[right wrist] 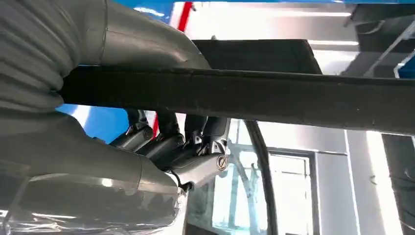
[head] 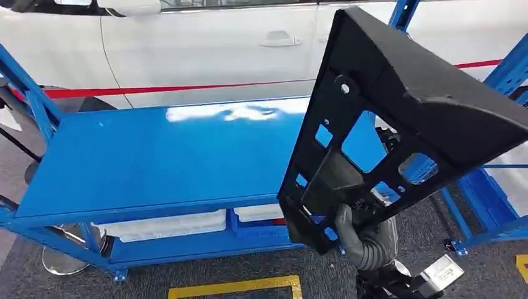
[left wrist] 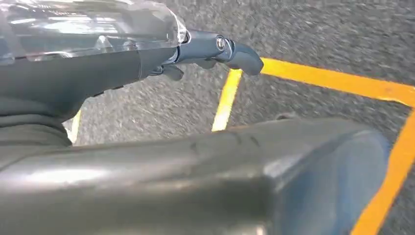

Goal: Take the parts from the cabinet and place them on the table.

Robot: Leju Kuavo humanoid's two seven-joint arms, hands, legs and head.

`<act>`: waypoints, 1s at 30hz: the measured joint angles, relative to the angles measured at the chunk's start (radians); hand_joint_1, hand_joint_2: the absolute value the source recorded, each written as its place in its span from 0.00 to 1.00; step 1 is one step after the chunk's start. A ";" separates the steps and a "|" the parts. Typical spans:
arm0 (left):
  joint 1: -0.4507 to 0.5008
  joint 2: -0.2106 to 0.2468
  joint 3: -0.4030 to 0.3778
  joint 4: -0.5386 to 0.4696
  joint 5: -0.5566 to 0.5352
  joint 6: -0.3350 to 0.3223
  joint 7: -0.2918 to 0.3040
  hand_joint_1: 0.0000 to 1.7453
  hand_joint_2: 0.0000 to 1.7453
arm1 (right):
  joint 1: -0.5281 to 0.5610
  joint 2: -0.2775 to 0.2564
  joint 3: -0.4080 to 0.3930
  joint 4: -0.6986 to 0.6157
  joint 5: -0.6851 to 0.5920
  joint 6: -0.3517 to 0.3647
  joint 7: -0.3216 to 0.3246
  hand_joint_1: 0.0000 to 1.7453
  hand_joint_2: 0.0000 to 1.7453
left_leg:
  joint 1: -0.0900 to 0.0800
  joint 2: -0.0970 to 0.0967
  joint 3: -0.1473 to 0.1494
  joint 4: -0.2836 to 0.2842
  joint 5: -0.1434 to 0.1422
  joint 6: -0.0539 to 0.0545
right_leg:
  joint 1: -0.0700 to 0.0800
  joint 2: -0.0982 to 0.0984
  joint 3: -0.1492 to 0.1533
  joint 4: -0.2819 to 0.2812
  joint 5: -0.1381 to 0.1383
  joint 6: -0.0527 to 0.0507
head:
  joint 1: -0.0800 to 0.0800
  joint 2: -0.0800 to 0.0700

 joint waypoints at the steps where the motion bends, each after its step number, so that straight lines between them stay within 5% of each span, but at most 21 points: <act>1: 0.000 0.001 -0.001 0.000 0.000 0.000 0.000 0.00 0.00 | 0.005 -0.001 -0.006 0.000 0.006 -0.002 0.000 1.00 1.00 | -0.001 0.001 -0.013 0.002 0.010 0.000 | 0.000 0.000 -0.016 0.073 -0.038 0.004 | 0.000 0.000; 2: 0.000 0.002 -0.001 0.000 0.000 0.000 -0.002 0.00 0.00 | 0.011 -0.004 -0.007 0.002 0.007 -0.004 0.000 1.00 1.00 | -0.001 0.002 -0.030 0.005 0.021 -0.002 | -0.001 0.000 -0.020 0.128 -0.046 0.007 | 0.000 0.000; 4: 0.000 0.003 -0.002 0.000 0.000 -0.002 -0.008 0.00 0.00 | 0.021 -0.007 -0.007 0.004 -0.001 -0.006 0.000 1.00 1.00 | 0.000 0.003 -0.059 0.014 0.034 -0.007 | -0.003 -0.001 0.029 0.109 0.005 0.010 | 0.000 0.000; 6: 0.001 0.003 -0.002 0.000 -0.003 -0.008 -0.023 0.00 0.00 | 0.030 -0.011 -0.011 0.004 -0.011 -0.005 0.000 1.00 1.00 | 0.002 0.015 -0.086 0.032 0.042 -0.013 | -0.008 -0.023 0.159 -0.054 0.052 0.015 | 0.000 0.000; 7: 0.001 0.007 -0.002 0.000 -0.006 -0.010 -0.026 0.00 0.00 | 0.030 -0.013 -0.011 0.004 -0.016 0.000 0.000 1.00 1.00 | -0.003 0.019 -0.094 0.044 0.044 -0.017 | -0.007 -0.062 0.217 -0.139 0.019 0.017 | 0.000 0.000; 8: 0.003 0.008 -0.002 0.000 -0.011 -0.015 -0.027 0.00 0.00 | 0.033 -0.014 -0.012 0.003 -0.017 0.002 0.000 1.00 1.00 | -0.004 0.023 -0.098 0.052 0.045 -0.024 | 0.008 -0.060 0.231 -0.170 0.011 0.000 | -0.001 0.000; 12: 0.007 0.012 -0.003 0.000 -0.018 -0.026 -0.031 0.00 0.00 | 0.071 -0.015 -0.028 -0.001 -0.013 0.003 -0.002 1.00 1.00 | -0.001 0.043 -0.104 0.052 0.053 -0.054 | 0.003 -0.029 0.202 -0.171 0.040 -0.041 | -0.004 0.000; 15: 0.010 0.013 -0.006 0.000 -0.023 -0.027 -0.034 0.00 0.00 | 0.100 -0.016 -0.036 -0.014 -0.005 0.004 -0.002 1.00 1.00 | 0.002 0.008 -0.151 0.202 -0.111 -0.061 | 0.006 -0.008 0.162 -0.170 0.073 -0.059 | -0.004 0.000; 16: 0.011 0.013 -0.006 0.000 -0.023 -0.027 -0.035 0.00 0.00 | 0.111 -0.016 -0.039 -0.017 -0.001 0.006 -0.002 1.00 1.00 | 0.002 0.006 -0.168 0.279 -0.155 -0.060 | 0.009 0.002 0.147 -0.169 0.085 -0.061 | -0.004 0.000; 17: 0.010 0.013 -0.006 0.000 -0.022 -0.027 -0.036 0.00 0.00 | 0.121 -0.016 -0.043 -0.018 0.002 0.007 -0.002 1.00 1.00 | 0.002 0.005 -0.175 0.335 -0.171 -0.058 | 0.011 0.012 0.131 -0.167 0.097 -0.061 | -0.004 0.000; 19: 0.010 0.013 -0.006 0.000 -0.022 -0.027 -0.036 0.00 0.00 | 0.136 -0.016 -0.056 -0.019 0.004 0.013 -0.002 1.00 1.00 | -0.001 0.004 -0.135 0.329 -0.126 -0.047 | 0.018 0.032 0.100 -0.164 0.119 -0.060 | -0.004 0.000; 21: 0.009 0.013 -0.006 0.000 -0.022 -0.026 -0.036 0.00 0.00 | 0.144 -0.016 -0.069 -0.021 0.005 0.020 -0.002 1.00 1.00 | -0.008 -0.017 -0.020 0.180 -0.057 -0.020 | 0.027 0.057 0.073 -0.163 0.143 -0.060 | -0.004 0.000; 22: 0.007 0.013 -0.006 0.000 -0.022 -0.026 -0.036 0.00 0.00 | 0.147 -0.014 -0.075 -0.022 0.006 0.021 -0.002 1.00 1.00 | -0.015 -0.051 0.038 0.100 -0.055 0.000 | 0.024 0.064 0.067 -0.162 0.152 -0.060 | -0.004 0.000; 23: 0.006 0.020 -0.006 0.000 -0.022 -0.025 -0.036 0.00 0.00 | 0.148 -0.010 -0.084 -0.022 0.007 0.021 -0.002 1.00 1.00 | -0.019 -0.089 0.091 0.006 -0.096 0.018 | 0.027 0.072 0.062 -0.163 0.164 -0.051 | -0.003 0.000; 24: 0.005 0.016 -0.007 0.000 -0.024 -0.026 -0.034 0.00 0.00 | 0.152 -0.006 -0.091 -0.022 0.010 0.021 -0.002 1.00 1.00 | -0.019 -0.076 0.093 0.000 -0.086 -0.001 | 0.018 0.079 0.064 -0.168 0.174 -0.044 | -0.004 0.000; 26: 0.001 0.016 -0.007 0.000 -0.029 -0.026 -0.029 0.00 0.00 | 0.159 0.002 -0.108 -0.027 0.018 0.022 -0.002 1.00 1.00 | -0.030 -0.064 0.088 -0.007 -0.072 0.007 | 0.009 0.098 0.061 -0.179 0.196 -0.029 | -0.005 0.000; 27: 0.000 0.011 -0.008 0.003 -0.030 -0.027 -0.026 0.00 0.00 | 0.165 0.003 -0.115 -0.031 0.019 0.022 -0.002 1.00 1.00 | -0.020 -0.051 0.082 -0.027 -0.047 0.009 | 0.019 0.106 0.058 -0.185 0.207 -0.023 | -0.005 0.000; 28: -0.003 0.012 -0.008 0.003 -0.030 -0.027 -0.026 0.00 0.00 | 0.172 0.003 -0.125 -0.031 0.020 0.022 -0.003 1.00 1.00 | -0.016 -0.033 0.076 -0.035 -0.031 0.009 | 0.015 0.069 0.046 -0.170 0.174 -0.026 | -0.004 0.000; 29: -0.002 0.012 -0.008 0.003 -0.030 -0.027 -0.025 0.00 0.00 | 0.171 0.003 -0.131 -0.032 0.024 0.022 -0.003 1.00 1.00 | -0.015 -0.021 0.063 -0.039 -0.018 0.018 | 0.015 0.035 0.035 -0.131 0.107 -0.023 | -0.004 0.000; 30: 0.001 0.012 -0.008 0.003 -0.029 -0.029 -0.024 0.00 0.00 | 0.171 0.005 -0.133 -0.032 0.029 0.022 -0.002 1.00 1.00 | -0.015 -0.006 0.049 -0.038 -0.008 0.015 | 0.009 0.021 0.020 -0.069 0.040 -0.015 | -0.003 0.000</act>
